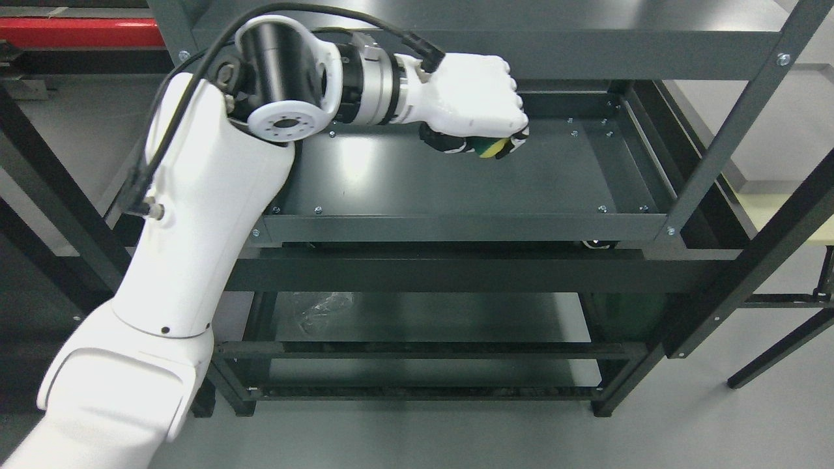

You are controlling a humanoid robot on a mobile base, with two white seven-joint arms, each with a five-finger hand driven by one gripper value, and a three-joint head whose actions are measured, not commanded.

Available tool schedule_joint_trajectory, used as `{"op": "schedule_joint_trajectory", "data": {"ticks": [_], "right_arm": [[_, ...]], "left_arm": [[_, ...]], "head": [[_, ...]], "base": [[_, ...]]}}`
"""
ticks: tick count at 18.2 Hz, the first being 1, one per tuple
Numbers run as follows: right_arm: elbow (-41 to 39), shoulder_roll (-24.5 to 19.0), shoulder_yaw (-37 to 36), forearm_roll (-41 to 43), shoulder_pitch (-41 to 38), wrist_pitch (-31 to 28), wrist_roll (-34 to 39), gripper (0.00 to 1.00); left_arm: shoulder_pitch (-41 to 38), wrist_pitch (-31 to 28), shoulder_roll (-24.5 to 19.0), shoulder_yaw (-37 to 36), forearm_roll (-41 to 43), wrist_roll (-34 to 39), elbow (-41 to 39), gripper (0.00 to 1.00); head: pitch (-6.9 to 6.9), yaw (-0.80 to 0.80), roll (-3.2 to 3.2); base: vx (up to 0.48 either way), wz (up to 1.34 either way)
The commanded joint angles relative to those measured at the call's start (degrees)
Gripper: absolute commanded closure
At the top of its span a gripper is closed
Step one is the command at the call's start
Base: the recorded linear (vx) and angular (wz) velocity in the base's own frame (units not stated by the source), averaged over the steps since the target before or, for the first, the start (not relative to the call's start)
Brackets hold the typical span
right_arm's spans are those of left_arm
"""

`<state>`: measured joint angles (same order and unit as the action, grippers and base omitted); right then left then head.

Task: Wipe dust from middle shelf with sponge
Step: 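Sweep the sponge across the middle shelf toward the left hand's side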

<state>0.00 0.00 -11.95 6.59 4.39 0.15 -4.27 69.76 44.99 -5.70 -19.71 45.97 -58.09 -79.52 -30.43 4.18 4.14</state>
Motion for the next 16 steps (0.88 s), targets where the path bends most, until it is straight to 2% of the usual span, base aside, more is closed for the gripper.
{"op": "schedule_joint_trajectory", "data": {"ticks": [1,5,8,10,12,14,16], "right_arm": [[-1.0,1.0,0.0,0.0,0.0,-4.2,0.1,0.0],[-1.0,1.0,0.0,0.0,0.0,-4.2,0.1,0.0],[-1.0,1.0,0.0,0.0,0.0,-4.2,0.1,0.0],[-1.0,1.0,0.0,0.0,0.0,-4.2,0.1,0.0],[-1.0,1.0,0.0,0.0,0.0,-4.2,0.1,0.0],[-1.0,1.0,0.0,0.0,0.0,-4.2,0.1,0.0],[-1.0,1.0,0.0,0.0,0.0,-4.2,0.1,0.0]], "left_arm": [[-6.7,0.0,-12.9,23.8,-6.2,-0.3,-5.3,0.91],[-14.0,0.0,-18.9,32.3,-11.3,0.2,-5.2,0.91],[-15.0,0.0,-17.6,36.3,-14.2,0.6,-5.8,0.91],[-13.2,0.0,-14.0,35.8,-18.0,1.2,-8.0,0.91],[-7.6,0.0,-8.2,33.3,-20.0,1.3,-9.3,0.91],[-0.2,0.0,0.4,28.0,-19.5,1.0,-8.8,0.91],[2.6,0.0,4.7,21.2,-17.4,1.0,-6.9,0.91]], "head": [[0.0,0.0,0.0],[0.0,0.0,0.0],[0.0,0.0,0.0],[0.0,0.0,0.0],[0.0,0.0,0.0],[0.0,0.0,0.0],[0.0,0.0,0.0]], "base": [[0.0,0.0],[0.0,0.0],[0.0,0.0],[-0.001,0.01],[-0.001,0.01],[0.0,0.0],[-0.001,0.01]]}}
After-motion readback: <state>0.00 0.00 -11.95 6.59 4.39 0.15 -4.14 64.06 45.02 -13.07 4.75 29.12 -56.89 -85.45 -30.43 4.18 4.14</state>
